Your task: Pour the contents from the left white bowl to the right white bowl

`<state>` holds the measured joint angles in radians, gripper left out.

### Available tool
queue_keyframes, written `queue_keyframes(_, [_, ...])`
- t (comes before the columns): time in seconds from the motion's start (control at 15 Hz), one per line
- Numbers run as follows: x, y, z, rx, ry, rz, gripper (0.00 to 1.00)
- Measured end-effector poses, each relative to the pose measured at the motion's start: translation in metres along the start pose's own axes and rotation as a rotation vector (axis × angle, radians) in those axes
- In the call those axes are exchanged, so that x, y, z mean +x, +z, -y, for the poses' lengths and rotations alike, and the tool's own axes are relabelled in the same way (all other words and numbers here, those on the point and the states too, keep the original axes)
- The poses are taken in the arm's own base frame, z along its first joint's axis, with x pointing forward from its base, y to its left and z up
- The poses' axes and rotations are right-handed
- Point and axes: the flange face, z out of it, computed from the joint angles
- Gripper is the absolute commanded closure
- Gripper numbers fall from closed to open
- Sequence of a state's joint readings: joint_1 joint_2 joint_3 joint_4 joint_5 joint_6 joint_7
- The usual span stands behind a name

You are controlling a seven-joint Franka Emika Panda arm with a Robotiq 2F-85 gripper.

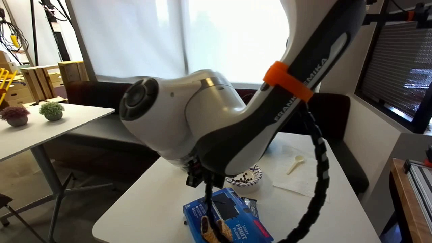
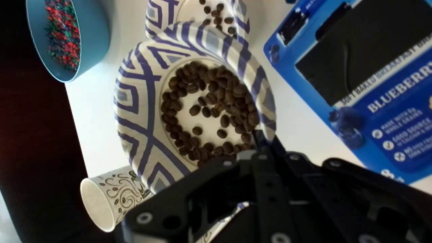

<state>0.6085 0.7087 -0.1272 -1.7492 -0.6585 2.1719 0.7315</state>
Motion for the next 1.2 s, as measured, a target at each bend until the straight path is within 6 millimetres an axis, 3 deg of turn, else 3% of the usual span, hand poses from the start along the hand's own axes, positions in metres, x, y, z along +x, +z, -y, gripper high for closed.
queue_keyframes(0.27, [-0.05, 0.032, -0.004, -0.01, 0.002, -0.006, 0.97])
queue_keyframes(0.4, [-0.063, 0.036, -0.008, -0.008, 0.004, -0.002, 0.97])
queue_keyframes(0.87, [-0.06, 0.026, -0.01, 0.017, 0.007, -0.012, 0.99])
queue_keyframes(1.2, [-0.057, 0.03, -0.016, 0.075, 0.027, -0.011, 0.99])
